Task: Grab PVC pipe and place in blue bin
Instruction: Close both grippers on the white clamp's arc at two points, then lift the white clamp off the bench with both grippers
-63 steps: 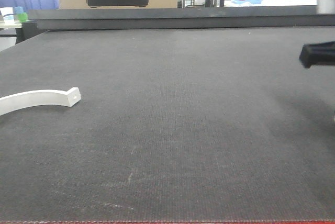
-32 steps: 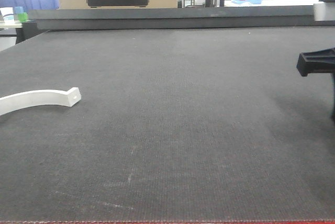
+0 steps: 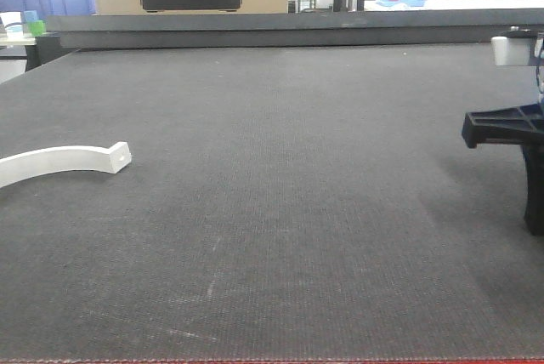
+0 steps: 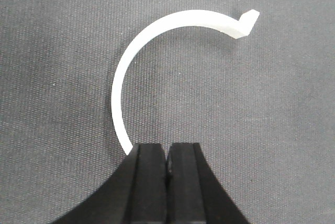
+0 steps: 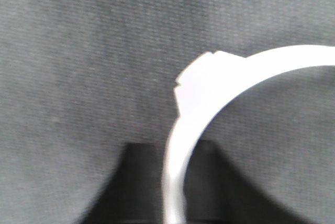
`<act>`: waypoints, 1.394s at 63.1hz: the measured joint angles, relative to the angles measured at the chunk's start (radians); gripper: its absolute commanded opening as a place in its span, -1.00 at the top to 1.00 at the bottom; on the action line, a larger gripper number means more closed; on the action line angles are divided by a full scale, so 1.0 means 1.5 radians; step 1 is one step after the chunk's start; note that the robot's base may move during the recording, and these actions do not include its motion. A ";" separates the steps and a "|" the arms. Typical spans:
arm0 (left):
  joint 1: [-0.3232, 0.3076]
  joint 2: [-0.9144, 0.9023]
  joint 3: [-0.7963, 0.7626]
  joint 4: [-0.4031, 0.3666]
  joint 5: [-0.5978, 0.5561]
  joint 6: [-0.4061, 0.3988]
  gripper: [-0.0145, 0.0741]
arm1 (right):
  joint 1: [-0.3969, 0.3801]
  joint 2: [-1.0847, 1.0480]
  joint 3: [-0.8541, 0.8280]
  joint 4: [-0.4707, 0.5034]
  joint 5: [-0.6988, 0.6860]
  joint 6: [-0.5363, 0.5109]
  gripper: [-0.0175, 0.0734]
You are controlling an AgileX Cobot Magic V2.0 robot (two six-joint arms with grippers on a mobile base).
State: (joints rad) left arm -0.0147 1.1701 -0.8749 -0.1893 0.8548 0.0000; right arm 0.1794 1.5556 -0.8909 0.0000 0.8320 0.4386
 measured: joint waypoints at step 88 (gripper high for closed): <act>-0.003 0.339 -0.173 0.111 0.052 0.017 0.03 | 0.000 -0.109 -0.160 -0.007 0.089 -0.019 0.97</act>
State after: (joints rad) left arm -0.0189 1.6788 -1.1339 -0.0233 0.9334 0.0249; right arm 0.1794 1.3919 -1.1305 -0.0101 0.9655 0.4102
